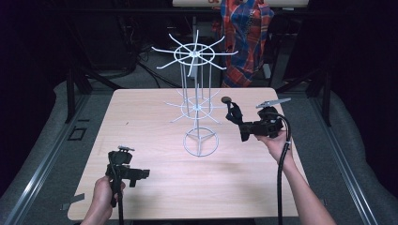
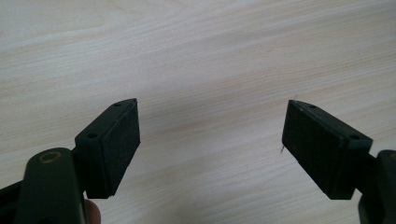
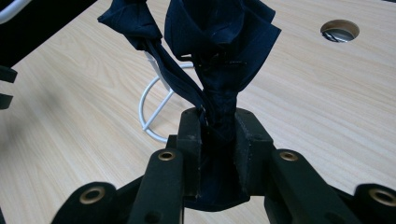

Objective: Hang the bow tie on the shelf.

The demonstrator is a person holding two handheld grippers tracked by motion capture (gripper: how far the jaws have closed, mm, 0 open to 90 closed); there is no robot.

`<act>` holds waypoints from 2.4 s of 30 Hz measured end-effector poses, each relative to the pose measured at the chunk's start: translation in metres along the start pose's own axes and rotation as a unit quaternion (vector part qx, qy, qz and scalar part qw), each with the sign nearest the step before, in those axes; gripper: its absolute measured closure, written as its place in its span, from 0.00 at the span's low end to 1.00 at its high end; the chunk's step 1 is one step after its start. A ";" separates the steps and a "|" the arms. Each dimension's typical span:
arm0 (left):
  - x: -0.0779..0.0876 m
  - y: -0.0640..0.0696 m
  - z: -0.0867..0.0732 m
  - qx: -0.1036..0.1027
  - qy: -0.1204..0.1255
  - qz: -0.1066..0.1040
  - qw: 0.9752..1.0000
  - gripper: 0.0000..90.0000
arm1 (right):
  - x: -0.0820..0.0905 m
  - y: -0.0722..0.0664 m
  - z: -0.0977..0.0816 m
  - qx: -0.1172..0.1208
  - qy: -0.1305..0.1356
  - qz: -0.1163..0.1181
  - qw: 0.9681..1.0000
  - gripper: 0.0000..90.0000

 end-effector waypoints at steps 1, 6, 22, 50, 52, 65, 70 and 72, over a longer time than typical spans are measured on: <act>0.000 0.000 0.000 0.000 0.000 0.000 1.000 0.22 | 0.000 0.000 0.000 0.000 0.000 0.000 1.000 0.82; 0.000 -0.001 0.000 0.003 0.000 0.003 1.000 0.22 | -0.004 0.001 0.000 0.000 -0.003 -0.001 1.000 0.82; 0.000 0.000 0.000 0.002 -0.001 0.002 1.000 0.22 | -0.015 -0.005 0.000 0.003 -0.012 0.004 1.000 0.82; 0.000 -0.001 -0.001 0.002 -0.001 0.002 1.000 0.21 | -0.037 -0.023 0.004 0.040 -0.033 0.004 0.999 0.82; 0.000 -0.002 -0.001 0.003 0.000 0.003 1.000 0.21 | -0.039 -0.024 0.004 0.038 -0.030 0.003 0.999 0.82; 0.000 -0.001 -0.001 0.002 -0.002 0.002 1.000 0.21 | -0.042 -0.027 0.003 0.049 -0.029 0.005 0.998 0.82; 0.000 -0.002 -0.001 0.003 -0.002 0.004 1.000 0.21 | -0.044 -0.029 0.002 0.056 -0.034 0.003 0.998 0.82; 0.000 -0.002 -0.002 0.003 -0.002 0.004 1.000 0.21 | -0.046 -0.029 0.002 0.057 -0.031 0.003 0.998 0.82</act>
Point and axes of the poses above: each handheld gripper's, and its own axes: x roughly backward along the jaws, z roughly out of its top, y roughly to its right, the point moved 6 cm from there along -x, roughly forward along the jaws, and after that the axes turned 7 degrees about y, right-handed, at the moved point
